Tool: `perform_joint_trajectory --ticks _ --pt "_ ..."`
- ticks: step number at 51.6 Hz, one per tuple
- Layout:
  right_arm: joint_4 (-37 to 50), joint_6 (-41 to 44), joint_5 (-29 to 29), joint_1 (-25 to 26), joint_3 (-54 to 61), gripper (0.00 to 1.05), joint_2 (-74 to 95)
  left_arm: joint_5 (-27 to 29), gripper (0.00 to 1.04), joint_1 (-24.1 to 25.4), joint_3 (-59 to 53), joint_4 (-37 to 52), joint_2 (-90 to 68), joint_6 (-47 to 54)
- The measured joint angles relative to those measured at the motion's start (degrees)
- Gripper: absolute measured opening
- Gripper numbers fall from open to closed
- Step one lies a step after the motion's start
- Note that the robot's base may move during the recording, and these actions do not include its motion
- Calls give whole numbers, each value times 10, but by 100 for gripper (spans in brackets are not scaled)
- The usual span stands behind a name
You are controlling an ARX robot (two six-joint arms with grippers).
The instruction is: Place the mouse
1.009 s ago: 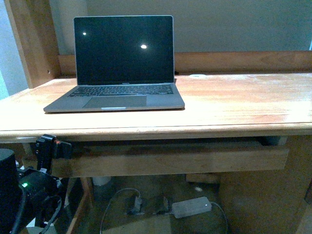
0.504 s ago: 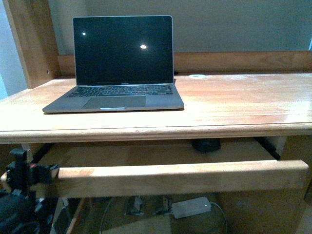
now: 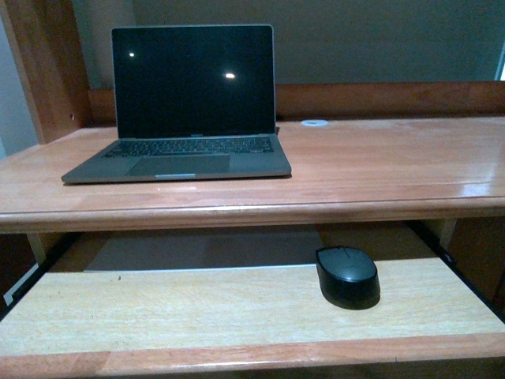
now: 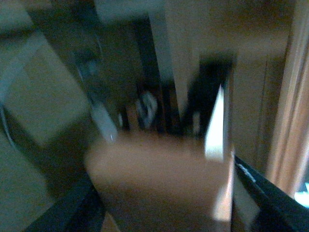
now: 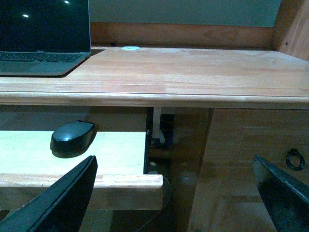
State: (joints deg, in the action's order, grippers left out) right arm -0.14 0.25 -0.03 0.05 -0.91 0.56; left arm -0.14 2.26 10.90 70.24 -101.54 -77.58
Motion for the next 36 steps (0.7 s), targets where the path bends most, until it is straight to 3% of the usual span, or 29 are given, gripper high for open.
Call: perform_joint_trajectory --ticks 5,11,17,20,23,31,36 --pt "0 0 1 0 0 98 0 40 85 51 28 -83 62 40" --pt "-1 0 -2 0 0 98 0 0 100 55 67 -224 127 89" --pt "0 0 -1 0 0 98 0 -26 98 86 104 -429 184 176" --pt "0 0 -2 0 0 98 0 -24 98 125 139 -575 257 287" --pt "0 0 -1 0 0 98 0 -19 98 158 184 -641 315 381" --pt "0 0 0 0 0 98 0 27 98 173 188 -549 389 518" --pt "0 0 0 0 0 98 0 -84 84 192 142 -378 403 627"
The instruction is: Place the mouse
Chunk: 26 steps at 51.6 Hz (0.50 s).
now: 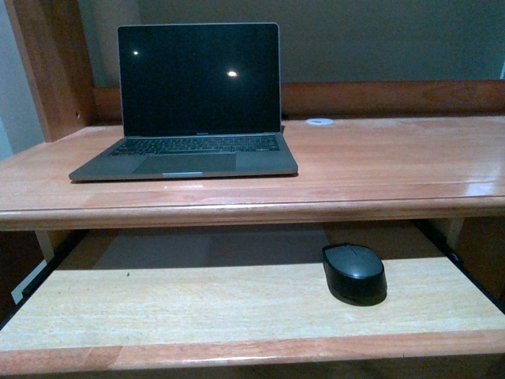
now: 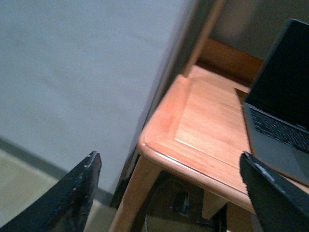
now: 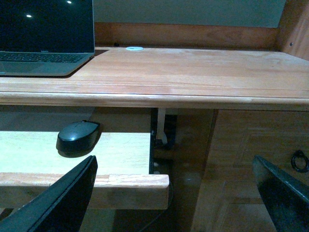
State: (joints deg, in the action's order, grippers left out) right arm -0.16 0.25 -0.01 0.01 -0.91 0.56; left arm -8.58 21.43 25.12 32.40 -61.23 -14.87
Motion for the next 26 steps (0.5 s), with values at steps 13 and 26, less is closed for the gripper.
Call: perform_joint_trajectory --ticks 13,26 --pt "0 0 0 0 0 98 0 -49 36 -77 -125 69 93 130" --pt "0 0 0 0 0 98 0 2 2 -132 -187 30 186 139"
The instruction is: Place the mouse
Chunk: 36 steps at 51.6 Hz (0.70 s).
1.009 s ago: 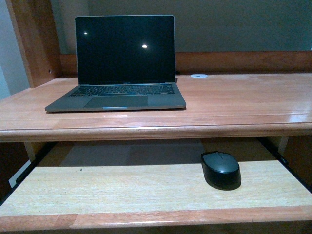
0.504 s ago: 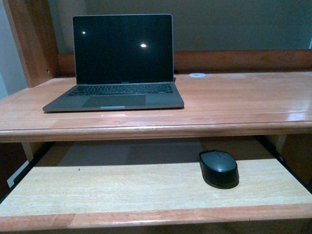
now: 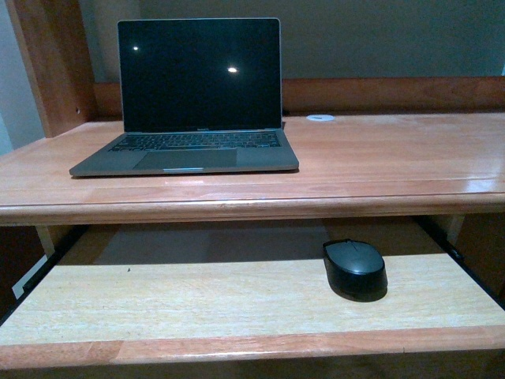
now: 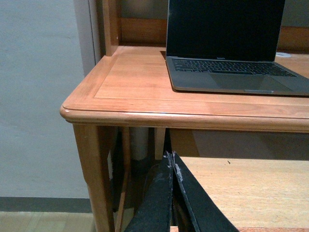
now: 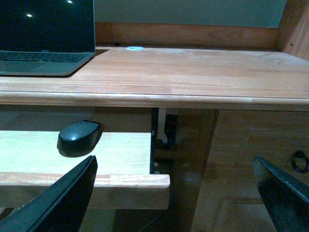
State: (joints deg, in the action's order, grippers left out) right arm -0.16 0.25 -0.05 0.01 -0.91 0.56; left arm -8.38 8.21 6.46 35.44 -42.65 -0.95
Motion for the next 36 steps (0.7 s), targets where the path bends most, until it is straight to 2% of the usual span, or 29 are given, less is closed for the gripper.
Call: perform_joint_trajectory --ticks 9,11,14,18,20,36 --pt "0 0 0 0 0 98 0 34 2 -32 -28 -48 75 0" --pt "0 0 0 0 0 98 0 70 2 -60 -33 -61 91 1" --pt "0 0 0 0 0 98 0 77 2 -85 -37 -73 112 1" --pt "0 0 0 0 0 98 0 83 2 -84 -41 -89 135 3" --pt "0 0 0 0 0 98 0 84 2 -81 -55 -58 138 4" --pt "0 0 0 0 0 98 0 85 2 -81 -60 -153 222 5"
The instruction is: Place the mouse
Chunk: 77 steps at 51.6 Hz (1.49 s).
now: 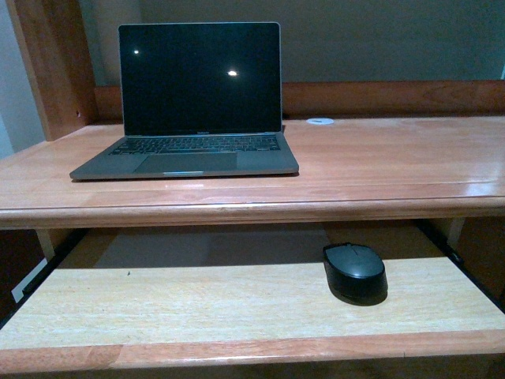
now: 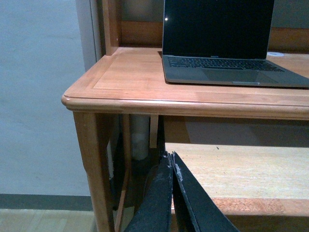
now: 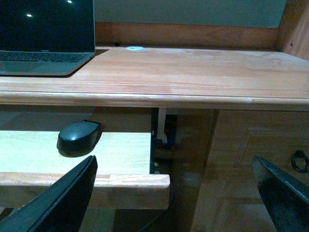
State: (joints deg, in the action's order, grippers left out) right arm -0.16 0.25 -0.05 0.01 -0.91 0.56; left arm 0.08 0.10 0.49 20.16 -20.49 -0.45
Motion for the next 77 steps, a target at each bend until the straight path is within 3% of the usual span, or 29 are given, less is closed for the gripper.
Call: perform_joint_trajectory --ticks 36,42,56,61,65,77 --pt "0 0 0 0 0 98 0 0 2 0 0 -107 109 0" --pt "0 0 1 0 0 98 0 1 2 0 0 -207 190 0" --pt "0 0 0 0 0 98 0 0 2 0 0 -202 203 0" --pt "3 0 0 0 0 98 1 0 16 0 0 -203 203 0" --pt "69 -9 4 -13 -3 98 45 0 27 0 0 -203 203 0" --pt "285 -77 33 -136 -110 98 413 0 67 0 0 -203 203 0"
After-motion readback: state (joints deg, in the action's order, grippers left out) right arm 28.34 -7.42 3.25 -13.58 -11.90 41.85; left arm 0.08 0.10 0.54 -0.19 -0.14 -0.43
